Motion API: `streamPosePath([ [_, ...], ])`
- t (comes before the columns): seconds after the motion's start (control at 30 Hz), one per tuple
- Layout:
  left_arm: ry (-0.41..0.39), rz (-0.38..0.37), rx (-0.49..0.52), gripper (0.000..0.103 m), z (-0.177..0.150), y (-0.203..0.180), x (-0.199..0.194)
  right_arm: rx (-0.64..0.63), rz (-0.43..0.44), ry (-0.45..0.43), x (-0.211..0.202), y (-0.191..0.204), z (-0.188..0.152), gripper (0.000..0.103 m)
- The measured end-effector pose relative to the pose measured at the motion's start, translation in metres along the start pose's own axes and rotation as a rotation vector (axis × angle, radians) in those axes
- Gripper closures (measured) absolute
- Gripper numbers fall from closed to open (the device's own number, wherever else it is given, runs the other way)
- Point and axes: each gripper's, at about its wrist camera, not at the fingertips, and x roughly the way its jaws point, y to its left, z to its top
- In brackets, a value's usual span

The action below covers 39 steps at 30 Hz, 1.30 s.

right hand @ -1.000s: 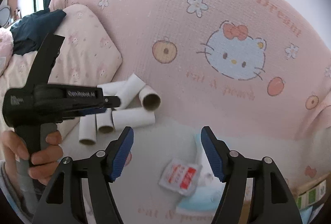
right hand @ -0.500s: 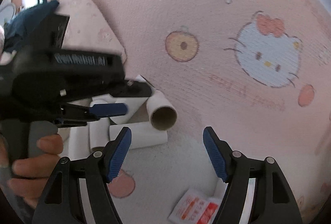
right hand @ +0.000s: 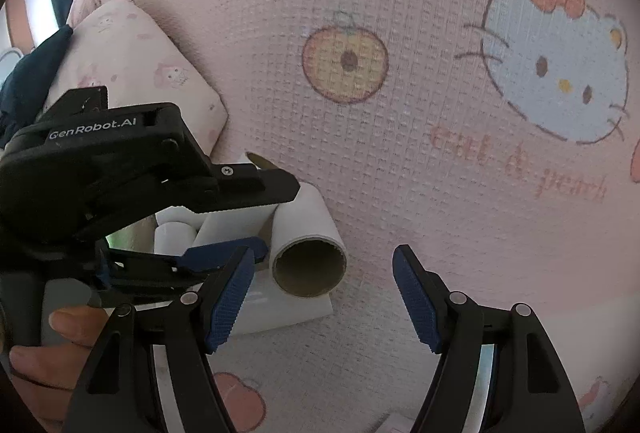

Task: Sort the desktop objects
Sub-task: 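Close both grippers on a white cardboard tube at the pile, then lift the held tube and carry it toward the cardboard box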

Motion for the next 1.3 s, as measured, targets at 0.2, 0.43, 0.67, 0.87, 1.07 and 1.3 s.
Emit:
streamPosePath([
  [0.2,0.029,0.01,0.007,0.046,0.0,0.002,0.007,-0.005,0.029,0.01,0.008,0.002,0.002,0.033],
  [0.43,0.024,0.036,0.023,0.055,0.001,0.002,0.003,-0.037,0.051,0.006,0.012,0.006,0.001,0.054],
  [0.67,0.036,0.016,0.032,0.06,-0.002,-0.004,0.006,-0.016,0.053,0.007,0.01,0.003,-0.003,0.062],
  [0.87,0.084,-0.013,0.079,0.06,-0.021,-0.01,0.008,0.013,0.036,-0.003,-0.009,0.0,-0.02,0.062],
  [1.07,0.153,-0.032,0.126,0.06,-0.048,-0.012,0.003,0.079,0.042,-0.009,-0.04,-0.014,-0.039,0.062],
  [1.3,0.192,0.035,0.146,0.061,-0.075,-0.004,-0.012,0.155,0.057,-0.008,-0.069,-0.013,-0.077,0.062],
])
